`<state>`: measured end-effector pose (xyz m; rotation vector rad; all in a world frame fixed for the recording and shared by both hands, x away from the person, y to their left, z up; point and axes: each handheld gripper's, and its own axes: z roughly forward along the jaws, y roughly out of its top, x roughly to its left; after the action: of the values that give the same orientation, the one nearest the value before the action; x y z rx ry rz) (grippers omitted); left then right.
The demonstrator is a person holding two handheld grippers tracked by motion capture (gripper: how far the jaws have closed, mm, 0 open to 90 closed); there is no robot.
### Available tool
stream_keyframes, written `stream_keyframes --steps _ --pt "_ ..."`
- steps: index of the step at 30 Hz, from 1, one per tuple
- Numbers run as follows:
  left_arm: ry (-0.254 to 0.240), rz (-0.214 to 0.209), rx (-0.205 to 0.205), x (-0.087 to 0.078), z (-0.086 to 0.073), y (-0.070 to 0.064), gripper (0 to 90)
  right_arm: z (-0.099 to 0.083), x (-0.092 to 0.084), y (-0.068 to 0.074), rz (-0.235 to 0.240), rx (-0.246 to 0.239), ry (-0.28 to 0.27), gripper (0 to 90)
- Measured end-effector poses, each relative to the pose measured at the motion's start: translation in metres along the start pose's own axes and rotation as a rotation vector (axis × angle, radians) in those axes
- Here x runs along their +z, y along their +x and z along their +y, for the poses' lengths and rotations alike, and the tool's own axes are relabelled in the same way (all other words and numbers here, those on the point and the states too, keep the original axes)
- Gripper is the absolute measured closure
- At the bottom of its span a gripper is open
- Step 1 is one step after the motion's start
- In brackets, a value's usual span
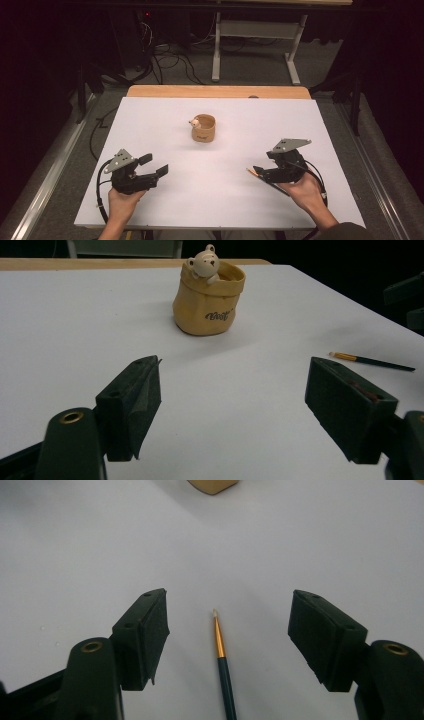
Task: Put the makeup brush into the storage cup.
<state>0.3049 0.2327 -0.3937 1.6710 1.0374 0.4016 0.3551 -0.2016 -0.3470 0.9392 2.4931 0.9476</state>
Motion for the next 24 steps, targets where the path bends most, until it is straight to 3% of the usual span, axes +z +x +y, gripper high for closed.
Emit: stream_keyframes --steps 13,24 --pt "0.005 0.000 0.004 0.0005 0.0001 -0.0001 22.7 0.0056 0.0052 -0.0030 0.018 -0.002 0.128 37.7" --pt "0.001 0.000 0.002 0.0001 0.0001 -0.0001 22.7 0.0096 0.0049 -0.0036 0.018 -0.010 0.180 38.2"
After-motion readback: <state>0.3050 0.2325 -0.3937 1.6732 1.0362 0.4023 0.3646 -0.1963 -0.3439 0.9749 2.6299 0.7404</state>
